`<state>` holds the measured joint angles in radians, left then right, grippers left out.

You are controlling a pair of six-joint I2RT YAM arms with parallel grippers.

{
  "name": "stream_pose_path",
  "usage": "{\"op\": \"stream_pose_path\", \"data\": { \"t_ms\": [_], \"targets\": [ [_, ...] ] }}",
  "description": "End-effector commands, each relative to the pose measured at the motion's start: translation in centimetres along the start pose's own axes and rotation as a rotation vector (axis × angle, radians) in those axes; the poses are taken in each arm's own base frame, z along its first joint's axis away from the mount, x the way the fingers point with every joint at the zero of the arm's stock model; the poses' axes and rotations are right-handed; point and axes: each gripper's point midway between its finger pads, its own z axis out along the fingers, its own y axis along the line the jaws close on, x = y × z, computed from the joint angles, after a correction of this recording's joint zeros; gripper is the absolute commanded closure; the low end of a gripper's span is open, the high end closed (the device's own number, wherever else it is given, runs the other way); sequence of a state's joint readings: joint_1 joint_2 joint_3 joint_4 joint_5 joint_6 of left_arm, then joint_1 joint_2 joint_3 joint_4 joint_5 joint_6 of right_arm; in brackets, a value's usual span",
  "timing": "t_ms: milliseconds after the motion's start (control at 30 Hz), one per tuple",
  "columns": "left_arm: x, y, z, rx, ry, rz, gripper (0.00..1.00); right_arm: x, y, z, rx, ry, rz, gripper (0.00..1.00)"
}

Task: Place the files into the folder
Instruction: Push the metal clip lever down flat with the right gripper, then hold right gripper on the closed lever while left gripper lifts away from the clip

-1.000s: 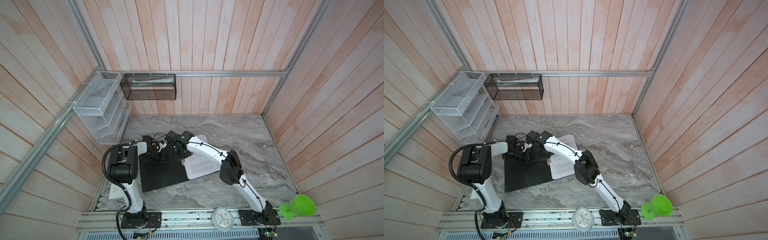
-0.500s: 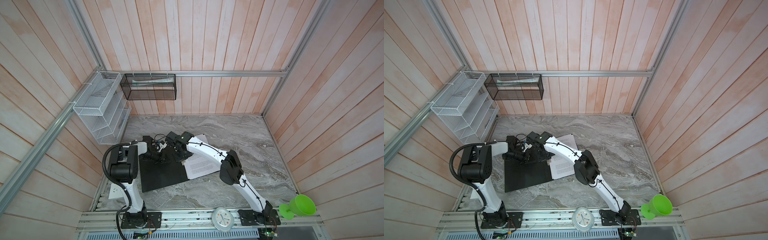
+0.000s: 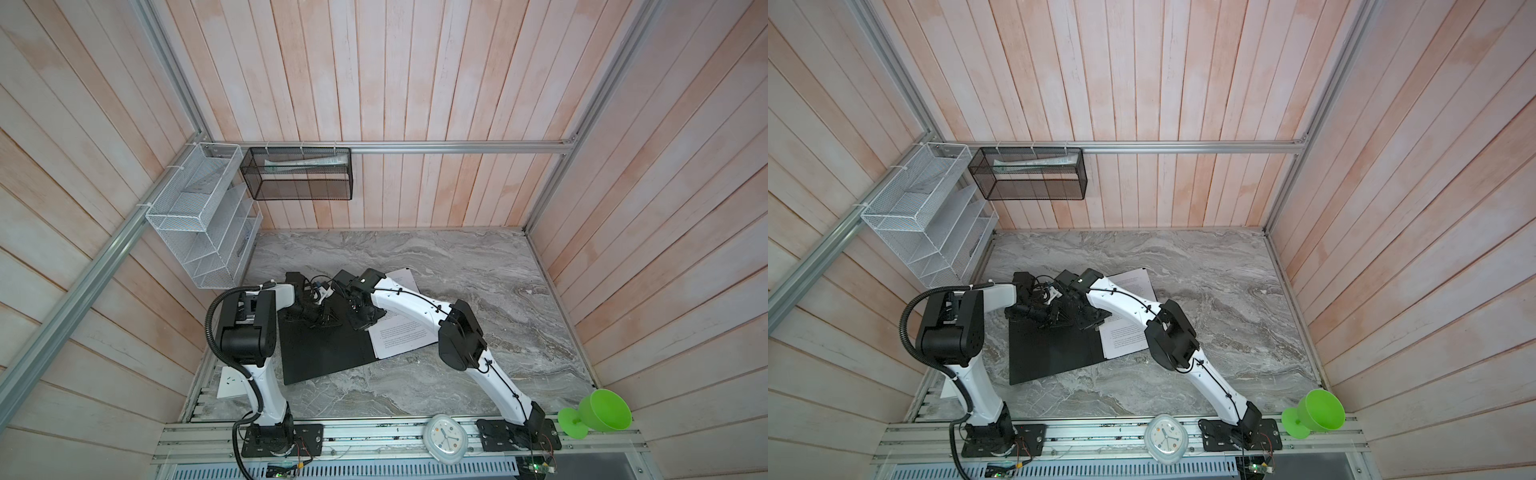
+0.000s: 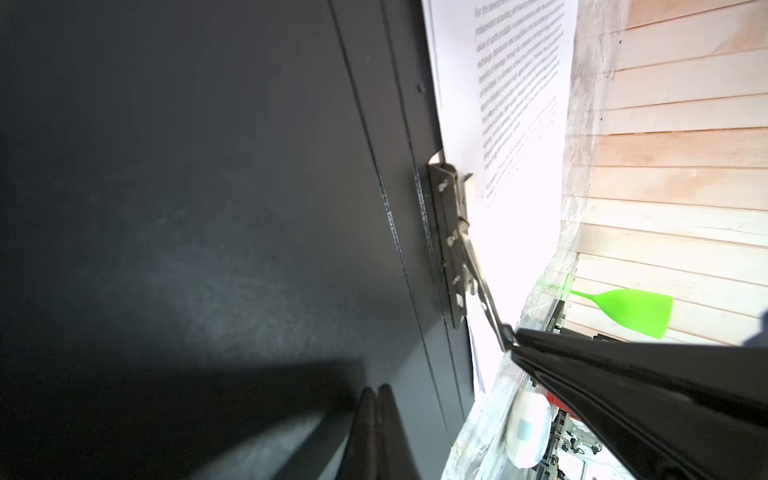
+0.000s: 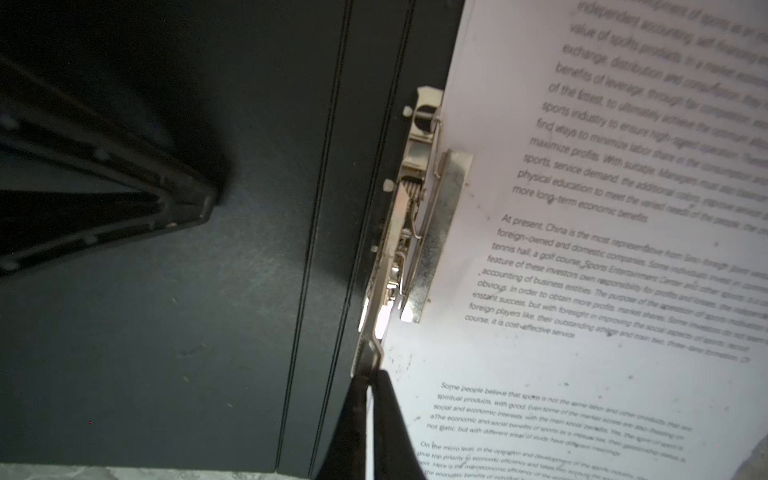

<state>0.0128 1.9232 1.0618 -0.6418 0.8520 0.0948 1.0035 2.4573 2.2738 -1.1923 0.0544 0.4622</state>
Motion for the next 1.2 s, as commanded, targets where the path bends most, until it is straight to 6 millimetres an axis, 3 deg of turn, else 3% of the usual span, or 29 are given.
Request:
{"op": "stream_pose_path", "data": {
  "t_ms": [0, 633, 967, 1167],
  "targets": [
    [0.4, 0.0, 0.2, 0.015, 0.017, 0.008, 1.00, 2.4, -1.9, 3.7, 0.099, 0.107, -0.016, 0.94],
    [0.8, 0.3, 0.2, 0.017, 0.023, -0.001, 1.00, 2.9, -3.5, 5.5, 0.199, 0.135, -0.029, 0.95],
    [0.9, 0.4, 0.3, 0.020, 0.023, -0.002, 1.00, 2.1, -1.4, 5.5, 0.085, 0.112, -0.025, 0.95],
    [1.0, 0.4, 0.4, 0.022, 0.024, -0.004, 1.00, 2.4, -1.6, 6.4, 0.086, 0.135, -0.026, 0.95]
  ]
}}
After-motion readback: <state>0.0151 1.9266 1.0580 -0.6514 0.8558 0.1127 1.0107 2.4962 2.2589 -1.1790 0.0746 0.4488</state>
